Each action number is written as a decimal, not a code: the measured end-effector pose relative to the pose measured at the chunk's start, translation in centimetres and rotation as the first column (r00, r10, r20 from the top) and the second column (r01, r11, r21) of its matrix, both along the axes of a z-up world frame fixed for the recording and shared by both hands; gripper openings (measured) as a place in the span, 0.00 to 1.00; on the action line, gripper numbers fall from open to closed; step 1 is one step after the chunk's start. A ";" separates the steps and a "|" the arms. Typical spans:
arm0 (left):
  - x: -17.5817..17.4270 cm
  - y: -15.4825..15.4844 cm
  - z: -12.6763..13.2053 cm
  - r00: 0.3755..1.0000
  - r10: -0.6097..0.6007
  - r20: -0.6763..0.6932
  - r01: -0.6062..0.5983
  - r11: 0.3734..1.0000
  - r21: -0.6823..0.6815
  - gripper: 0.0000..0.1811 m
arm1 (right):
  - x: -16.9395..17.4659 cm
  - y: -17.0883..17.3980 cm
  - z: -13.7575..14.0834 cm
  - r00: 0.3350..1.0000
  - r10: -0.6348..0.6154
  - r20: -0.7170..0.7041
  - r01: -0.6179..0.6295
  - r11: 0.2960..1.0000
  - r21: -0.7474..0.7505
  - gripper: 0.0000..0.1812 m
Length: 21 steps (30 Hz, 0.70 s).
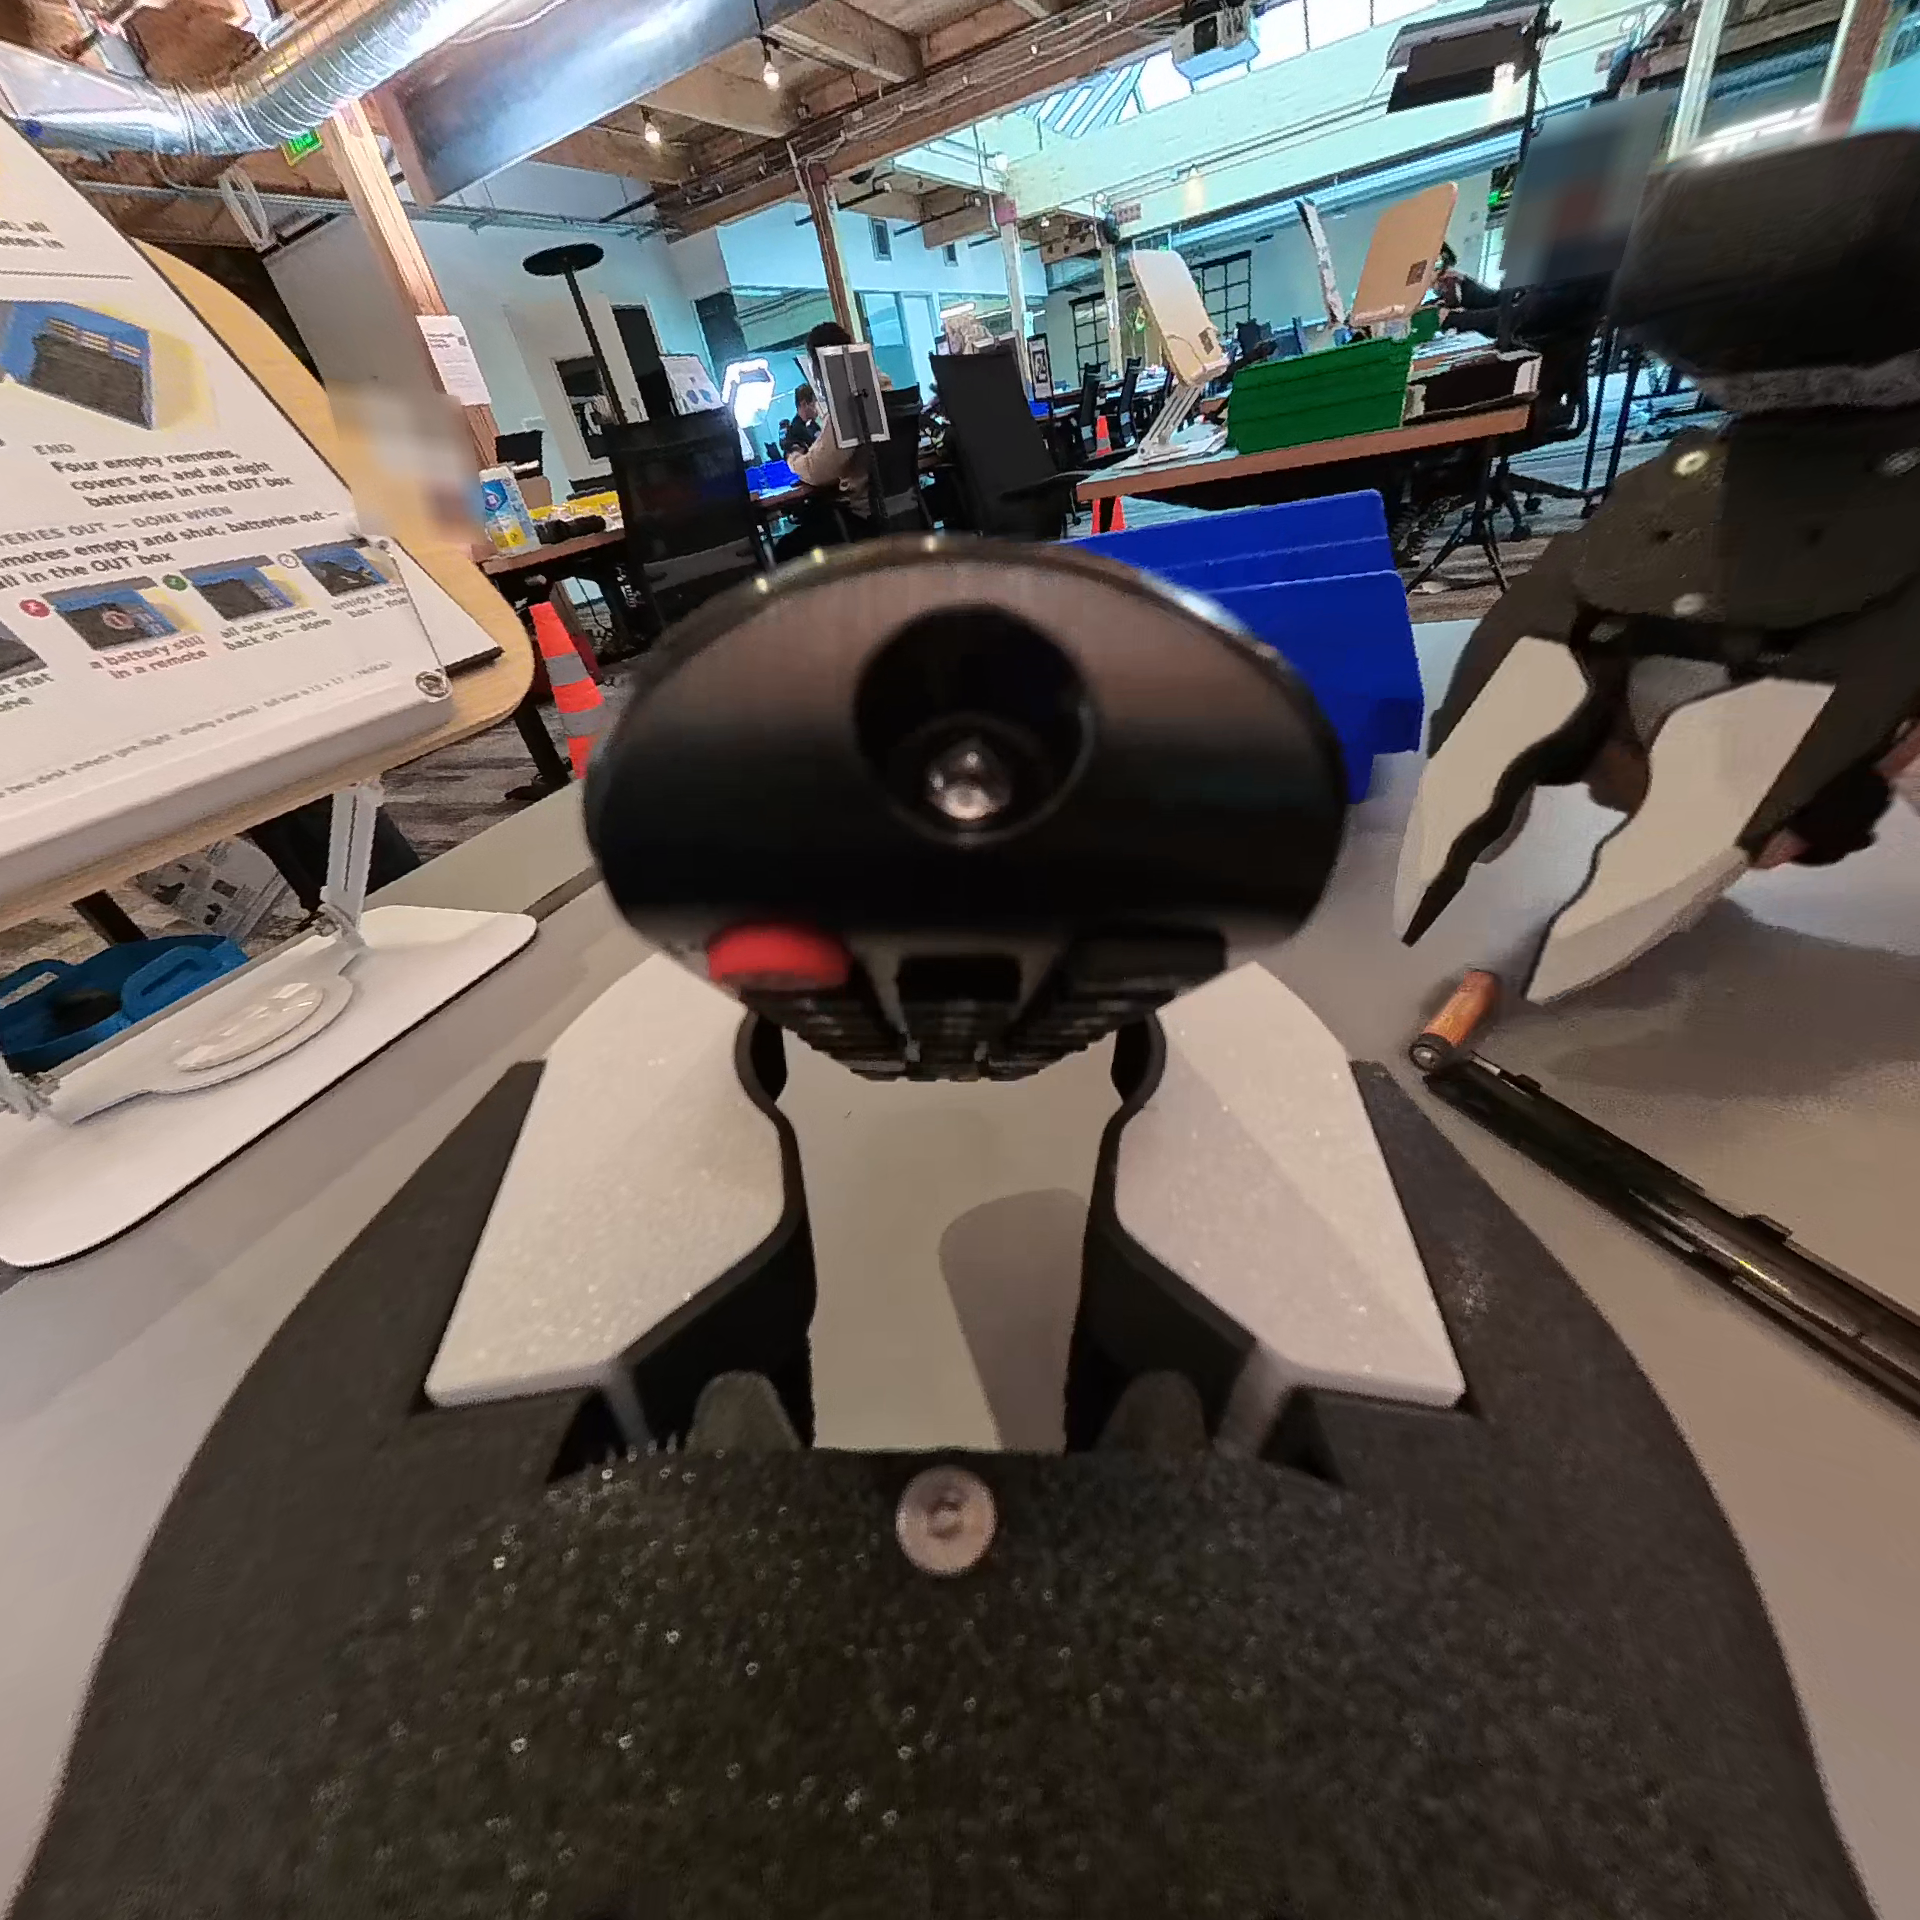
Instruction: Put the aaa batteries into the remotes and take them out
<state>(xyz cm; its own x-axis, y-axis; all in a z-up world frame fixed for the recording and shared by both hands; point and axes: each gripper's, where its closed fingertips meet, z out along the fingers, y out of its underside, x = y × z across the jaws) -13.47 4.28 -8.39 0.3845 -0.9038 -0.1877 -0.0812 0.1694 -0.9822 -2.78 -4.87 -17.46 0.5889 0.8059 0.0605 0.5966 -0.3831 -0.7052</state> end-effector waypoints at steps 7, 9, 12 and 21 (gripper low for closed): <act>0.1 -0.2 -0.1 1.000 -0.008 -0.011 0.008 1.000 0.007 0.34 | 0.0 -0.4 -2.1 0.982 0.159 0.102 -0.148 0.983 -0.106 0.06; 0.1 -0.2 0.0 1.000 -0.008 -0.008 0.008 1.000 0.008 0.34 | 0.4 0.3 -1.0 0.983 0.113 0.142 -0.113 0.994 -0.010 0.05; 0.2 -0.3 0.0 1.000 -0.015 -0.004 0.015 1.000 0.001 0.34 | 2.0 1.3 4.3 0.997 0.006 0.076 -0.015 0.993 0.117 0.06; 0.7 -1.3 0.2 0.999 -0.053 0.006 0.053 0.999 0.009 0.34 | 23.4 14.9 11.7 0.753 -0.658 0.011 0.650 0.746 0.145 0.06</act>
